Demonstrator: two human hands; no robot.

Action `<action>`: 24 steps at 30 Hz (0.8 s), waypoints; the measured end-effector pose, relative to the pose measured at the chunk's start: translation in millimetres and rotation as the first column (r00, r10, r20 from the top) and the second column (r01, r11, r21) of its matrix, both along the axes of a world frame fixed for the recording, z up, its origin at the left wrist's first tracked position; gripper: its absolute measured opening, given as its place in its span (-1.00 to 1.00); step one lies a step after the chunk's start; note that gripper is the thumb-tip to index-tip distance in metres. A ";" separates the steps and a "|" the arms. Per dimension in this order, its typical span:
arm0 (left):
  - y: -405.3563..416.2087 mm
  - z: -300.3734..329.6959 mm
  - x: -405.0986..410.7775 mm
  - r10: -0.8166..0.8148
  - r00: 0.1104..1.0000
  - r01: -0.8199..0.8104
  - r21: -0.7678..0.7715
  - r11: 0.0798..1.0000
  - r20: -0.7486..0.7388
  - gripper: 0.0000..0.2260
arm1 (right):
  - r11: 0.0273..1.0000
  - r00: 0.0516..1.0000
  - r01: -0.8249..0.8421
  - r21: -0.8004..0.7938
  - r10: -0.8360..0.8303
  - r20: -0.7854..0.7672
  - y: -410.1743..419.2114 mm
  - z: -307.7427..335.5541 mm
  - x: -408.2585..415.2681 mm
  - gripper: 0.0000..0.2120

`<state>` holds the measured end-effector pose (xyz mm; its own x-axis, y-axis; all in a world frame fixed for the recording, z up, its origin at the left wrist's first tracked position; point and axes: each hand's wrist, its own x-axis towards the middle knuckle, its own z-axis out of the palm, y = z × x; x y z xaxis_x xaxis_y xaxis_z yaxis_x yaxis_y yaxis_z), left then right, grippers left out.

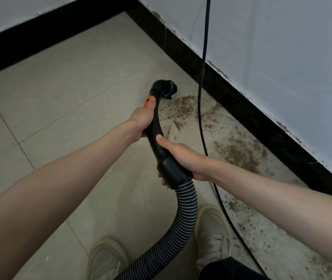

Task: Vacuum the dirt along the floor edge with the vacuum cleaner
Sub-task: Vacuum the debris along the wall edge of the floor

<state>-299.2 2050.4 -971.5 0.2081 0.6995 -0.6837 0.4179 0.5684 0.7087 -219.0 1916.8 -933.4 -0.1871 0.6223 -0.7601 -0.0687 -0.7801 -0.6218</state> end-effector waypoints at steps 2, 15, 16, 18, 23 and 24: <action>-0.2 -1.9 0.0 -0.001 1.000 0.001 -0.002 1.000 0.002 -0.47 | 1.000 1.000 -0.008 -0.001 0.008 0.000 -0.9 -0.1 0.3 -0.43; 19.9 -1.6 -6.4 0.021 1.000 -0.021 0.007 1.000 0.011 -0.51 | 0.999 0.999 -0.046 0.020 0.046 -0.007 19.7 1.3 0.9 -0.46; 19.4 -3.1 -2.0 0.009 1.000 -0.009 0.005 1.000 0.015 -0.51 | 0.999 0.999 -0.037 0.021 0.037 -0.009 18.0 -0.4 4.6 -0.46; 16.0 -6.6 8.0 -0.015 1.000 0.015 -0.004 1.000 0.028 -0.51 | 1.000 1.000 -0.011 0.021 0.011 -0.011 11.8 -3.7 11.8 -0.46; 9.7 -12.2 32.1 -0.093 0.994 0.094 -0.025 0.995 0.054 -0.51 | 0.998 0.998 0.059 0.010 -0.059 0.011 0.0 -5.5 26.3 -0.43; 13.5 -11.5 35.8 -0.105 0.993 0.106 -0.021 0.994 0.052 -0.51 | 0.998 0.998 0.063 0.016 -0.063 0.019 3.4 -4.2 28.0 -0.43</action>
